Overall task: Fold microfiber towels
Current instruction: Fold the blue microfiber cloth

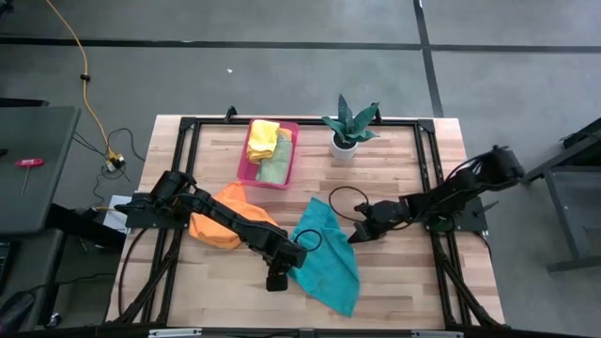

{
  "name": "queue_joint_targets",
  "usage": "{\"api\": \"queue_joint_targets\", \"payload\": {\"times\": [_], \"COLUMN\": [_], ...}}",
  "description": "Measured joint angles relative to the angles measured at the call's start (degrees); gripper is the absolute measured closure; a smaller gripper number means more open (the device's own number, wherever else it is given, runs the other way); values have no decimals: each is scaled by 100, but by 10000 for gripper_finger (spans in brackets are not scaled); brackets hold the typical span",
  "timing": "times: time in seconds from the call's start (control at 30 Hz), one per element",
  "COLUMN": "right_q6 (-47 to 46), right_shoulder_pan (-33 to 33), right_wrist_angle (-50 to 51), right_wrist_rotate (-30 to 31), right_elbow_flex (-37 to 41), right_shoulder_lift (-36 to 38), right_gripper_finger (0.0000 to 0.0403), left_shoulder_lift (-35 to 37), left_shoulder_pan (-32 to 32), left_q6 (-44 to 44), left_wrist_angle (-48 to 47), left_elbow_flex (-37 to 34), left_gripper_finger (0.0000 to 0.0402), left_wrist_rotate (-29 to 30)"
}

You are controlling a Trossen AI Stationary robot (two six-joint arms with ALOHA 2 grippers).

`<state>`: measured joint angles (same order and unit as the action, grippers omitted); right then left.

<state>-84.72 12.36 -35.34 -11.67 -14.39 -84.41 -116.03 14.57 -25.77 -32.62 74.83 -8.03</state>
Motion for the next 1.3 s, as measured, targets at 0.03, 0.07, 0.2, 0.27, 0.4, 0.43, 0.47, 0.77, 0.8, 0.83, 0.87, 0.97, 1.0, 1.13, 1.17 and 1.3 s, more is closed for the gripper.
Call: {"api": "queue_joint_targets", "payload": {"times": [0.03,0.07,0.2,0.27,0.4,0.43,0.47,0.77,0.8,0.83,0.87,0.97,1.0,1.13,1.17,1.3], "right_q6": [-12,-12,-9,-7,7,-21,-44,-332,-365,-379,-381,-377,-370,-264,-239,-77], "right_shoulder_pan": [0,0,-2,-2,-2,-2,-2,-2,-2,-2,-2,-2,-2,-2,-2,-109], "right_wrist_angle": [-7,8,-5,-10,-32,-39,-22,40,40,40,40,80,91,87,84,101], "right_wrist_rotate": [-2,-6,8,2,120,160,179,458,480,510,512,549,576,686,713,675], "right_elbow_flex": [-26,-54,-186,-240,-285,-285,-285,-285,-285,-285,-285,-285,-285,-285,-285,-278], "right_shoulder_lift": [-30,-44,-41,-37,-37,-37,-37,-39,-39,-39,-39,-39,-39,-39,-39,16], "right_gripper_finger": [265,265,265,265,265,265,265,266,267,271,277,311,327,392,395,397], "left_shoulder_lift": [0,0,0,0,0,0,0,0,0,0,0,0,0,0,0,0], "left_shoulder_pan": [0,0,0,0,2,2,2,2,2,2,2,2,2,2,2,2], "left_q6": [1,0,1,1,4,4,4,4,4,4,4,1,-3,-13,-24,-72], "left_wrist_angle": [2,0,-2,-3,-4,-4,-4,-2,-1,2,5,11,11,15,15,18], "left_elbow_flex": [0,0,0,0,0,0,0,0,0,0,0,0,0,0,0,0], "left_gripper_finger": [401,401,401,401,401,401,401,401,401,401,401,401,401,401,401,401], "left_wrist_rotate": [0,0,-2,-2,-3,-4,-4,-7,-7,-7,-6,-4,-4,1,7,12]}}
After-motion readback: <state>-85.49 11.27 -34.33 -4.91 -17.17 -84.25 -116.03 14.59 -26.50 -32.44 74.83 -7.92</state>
